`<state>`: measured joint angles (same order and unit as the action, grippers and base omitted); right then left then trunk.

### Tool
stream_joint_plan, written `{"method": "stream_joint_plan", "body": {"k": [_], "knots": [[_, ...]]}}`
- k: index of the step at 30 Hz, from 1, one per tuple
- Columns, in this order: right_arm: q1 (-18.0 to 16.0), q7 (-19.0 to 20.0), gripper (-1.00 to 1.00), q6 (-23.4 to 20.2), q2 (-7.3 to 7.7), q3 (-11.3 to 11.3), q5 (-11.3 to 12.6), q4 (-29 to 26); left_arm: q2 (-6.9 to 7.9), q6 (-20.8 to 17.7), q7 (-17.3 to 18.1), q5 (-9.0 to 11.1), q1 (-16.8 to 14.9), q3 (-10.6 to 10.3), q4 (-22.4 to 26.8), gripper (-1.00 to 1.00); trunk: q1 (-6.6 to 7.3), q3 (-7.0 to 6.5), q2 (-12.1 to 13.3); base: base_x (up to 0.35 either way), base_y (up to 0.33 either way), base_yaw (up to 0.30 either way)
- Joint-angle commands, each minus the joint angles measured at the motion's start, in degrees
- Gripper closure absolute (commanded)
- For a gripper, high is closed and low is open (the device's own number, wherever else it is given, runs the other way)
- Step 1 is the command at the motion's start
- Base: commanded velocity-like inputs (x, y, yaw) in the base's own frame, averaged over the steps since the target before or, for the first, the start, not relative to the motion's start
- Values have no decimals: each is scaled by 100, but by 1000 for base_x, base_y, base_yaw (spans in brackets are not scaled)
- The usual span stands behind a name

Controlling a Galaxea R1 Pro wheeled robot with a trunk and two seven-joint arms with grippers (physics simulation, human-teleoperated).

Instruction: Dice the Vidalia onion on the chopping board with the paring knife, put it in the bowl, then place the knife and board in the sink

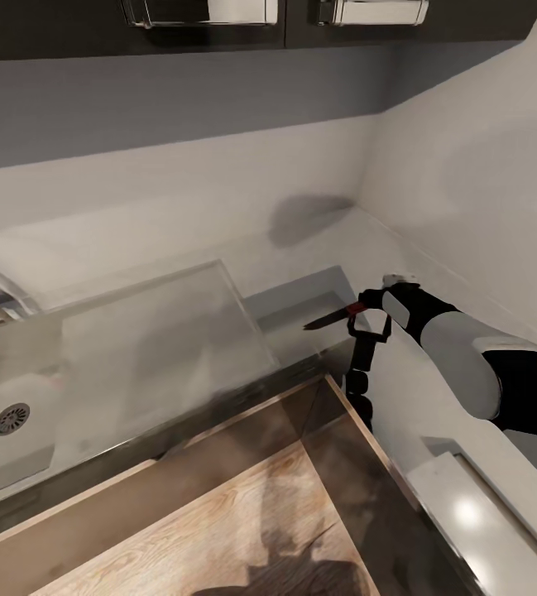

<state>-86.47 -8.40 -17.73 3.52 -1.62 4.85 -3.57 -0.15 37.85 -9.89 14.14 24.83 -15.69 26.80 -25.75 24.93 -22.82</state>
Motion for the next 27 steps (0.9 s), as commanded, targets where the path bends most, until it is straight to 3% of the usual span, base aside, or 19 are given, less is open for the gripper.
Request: {"method": "stream_joint_plan", "body": {"k": [1, 27], "knots": [[-2, -22, -100, -29, 0, -19, 51, -9, 6, 12, -40, 44, 2, -48, 9, -100, -3, 8, -10, 0, 0, 0], [-2, -22, -100, -29, 0, -21, 51, -8, 6, 12, -38, 45, 4, -48, -20, -100, -3, 45, -10, 58, 43, 0]]}}
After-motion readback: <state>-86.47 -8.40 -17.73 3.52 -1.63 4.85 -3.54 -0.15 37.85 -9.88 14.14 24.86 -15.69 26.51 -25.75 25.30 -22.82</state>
